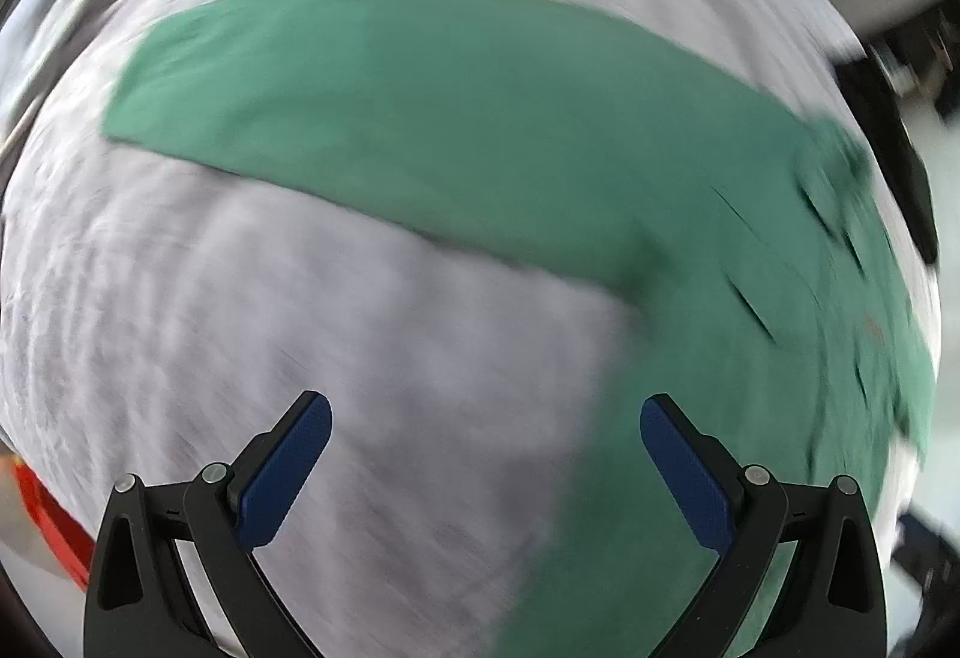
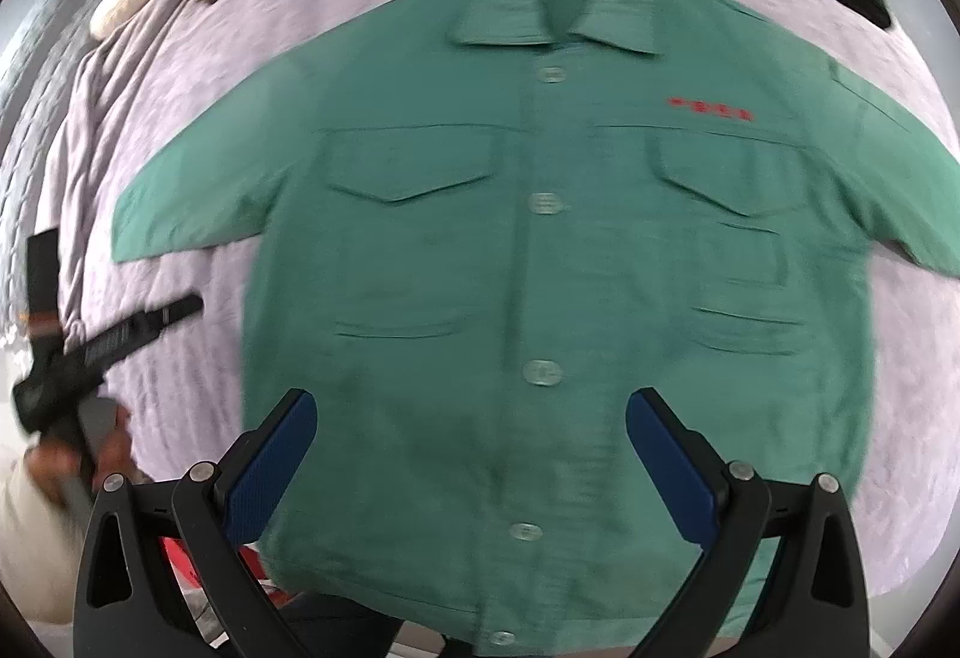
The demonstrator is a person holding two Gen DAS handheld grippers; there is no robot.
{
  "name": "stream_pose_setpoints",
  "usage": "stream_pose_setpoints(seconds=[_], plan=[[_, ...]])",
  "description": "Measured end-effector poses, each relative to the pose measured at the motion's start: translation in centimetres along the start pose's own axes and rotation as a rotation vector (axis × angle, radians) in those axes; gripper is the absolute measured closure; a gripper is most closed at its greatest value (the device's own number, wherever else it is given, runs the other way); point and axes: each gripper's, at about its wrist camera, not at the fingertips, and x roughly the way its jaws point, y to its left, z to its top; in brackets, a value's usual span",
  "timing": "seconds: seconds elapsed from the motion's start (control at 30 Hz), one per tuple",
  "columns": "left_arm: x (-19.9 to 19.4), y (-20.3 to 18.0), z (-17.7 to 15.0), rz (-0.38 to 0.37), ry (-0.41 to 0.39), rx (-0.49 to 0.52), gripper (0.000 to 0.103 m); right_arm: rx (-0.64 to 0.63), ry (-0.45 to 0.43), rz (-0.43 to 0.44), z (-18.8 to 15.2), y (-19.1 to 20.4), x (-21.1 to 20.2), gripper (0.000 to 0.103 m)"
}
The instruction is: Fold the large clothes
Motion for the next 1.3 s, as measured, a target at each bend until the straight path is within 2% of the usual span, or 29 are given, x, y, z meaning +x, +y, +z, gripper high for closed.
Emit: stream_pose_setpoints(seconds=[0.17,0.23,0.3,0.4,0.47,0.5,0.53,0.57,0.6,0.63,0.73,0.9,0.97,1.03,1.13,1.2,1.3], plan=[[2.6,8.0,4.8,-0.041,-0.081,-0.160,0.000,-0.054,0.021,0.010,0.1,3.5,2.3,0.000],[4.2,10.8,6.4,-0.085,-0.084,-0.243,0.000,-0.064,0.036,0.012,0.1,4.5,3.2,0.000],[5.4,13.1,7.6,-0.166,-0.096,-0.334,0.000,-0.078,0.051,0.020,0.1,5.5,4.3,0.000],[5.6,14.6,9.3,-0.223,-0.162,-0.387,0.000,-0.100,0.064,0.028,0.1,6.7,5.5,0.000],[5.2,15.0,10.2,-0.202,-0.210,-0.393,0.005,-0.112,0.071,0.031,0.0,7.3,6.2,0.000],[5.1,15.1,10.5,-0.179,-0.224,-0.391,0.024,-0.115,0.073,0.032,0.0,7.5,6.5,0.000],[5.0,15.1,10.9,-0.142,-0.233,-0.374,0.061,-0.115,0.073,0.034,-0.1,7.5,6.7,0.000],[4.8,14.7,11.4,-0.125,-0.229,-0.350,0.081,-0.115,0.071,0.037,-0.2,7.6,6.8,0.000],[4.8,14.7,11.6,-0.145,-0.227,-0.329,0.099,-0.111,0.068,0.042,-0.4,7.6,6.9,0.000],[4.7,15.0,11.7,-0.177,-0.231,-0.322,0.099,-0.107,0.064,0.043,-0.4,7.6,6.9,0.000],[2.6,13.7,11.5,-0.177,-0.281,-0.259,0.099,-0.093,0.034,0.045,-0.6,7.1,6.6,0.000],[-3.7,7.2,12.0,-0.256,-0.404,-0.076,0.099,-0.046,-0.026,0.061,-0.9,4.8,5.3,0.000],[-6.0,3.0,12.0,-0.295,-0.443,0.030,0.099,-0.006,-0.046,0.063,-0.8,3.2,4.7,0.000],[-8.3,-2.9,11.3,-0.344,-0.475,0.170,0.099,0.033,-0.071,0.071,-0.8,1.5,3.8,0.000],[-9.9,-10.9,9.5,-0.430,-0.475,0.339,0.099,0.088,-0.122,0.071,-0.9,-1.5,2.2,0.000],[-9.6,-17.2,7.5,-0.474,-0.451,0.451,0.099,0.132,-0.149,0.071,-1.1,-3.7,1.4,0.000],[-7.0,-25.4,3.8,-0.434,-0.405,0.601,0.099,0.215,-0.187,0.075,-1.5,-7.9,0.4,0.000]])
